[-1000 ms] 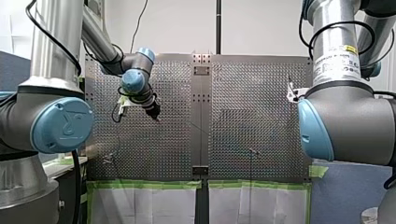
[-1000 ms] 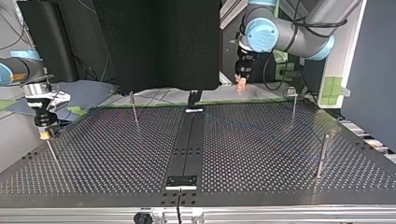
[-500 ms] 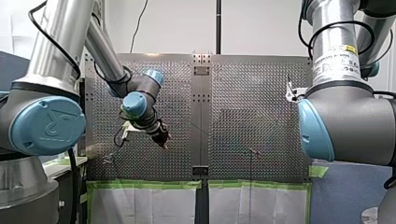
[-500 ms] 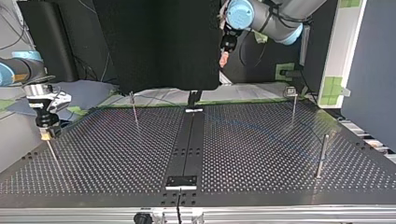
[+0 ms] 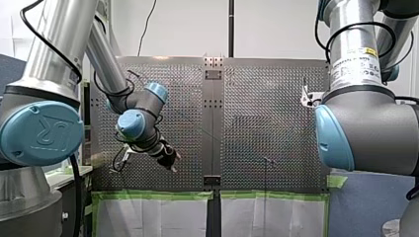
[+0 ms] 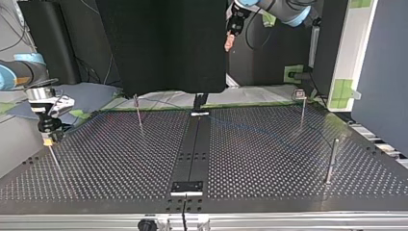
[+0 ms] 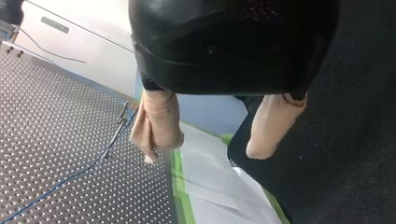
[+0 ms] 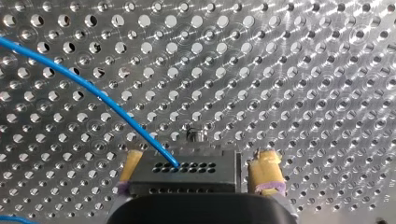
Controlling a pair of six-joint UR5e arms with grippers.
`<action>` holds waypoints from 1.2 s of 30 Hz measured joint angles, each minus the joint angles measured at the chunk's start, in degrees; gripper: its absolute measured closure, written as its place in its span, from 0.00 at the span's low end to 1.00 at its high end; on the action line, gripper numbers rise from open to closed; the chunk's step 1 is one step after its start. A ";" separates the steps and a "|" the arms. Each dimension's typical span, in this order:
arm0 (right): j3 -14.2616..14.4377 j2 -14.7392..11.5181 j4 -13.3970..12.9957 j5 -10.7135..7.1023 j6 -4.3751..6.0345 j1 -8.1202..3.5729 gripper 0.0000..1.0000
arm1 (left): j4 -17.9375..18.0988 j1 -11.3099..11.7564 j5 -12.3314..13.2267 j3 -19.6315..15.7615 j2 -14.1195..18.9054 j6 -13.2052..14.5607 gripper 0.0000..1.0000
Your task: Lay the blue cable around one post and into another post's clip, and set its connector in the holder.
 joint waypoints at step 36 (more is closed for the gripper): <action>-0.72 -1.17 3.41 2.95 -0.48 0.11 0.01 | 21.94 0.07 -0.30 -2.19 -0.24 -0.27 0.00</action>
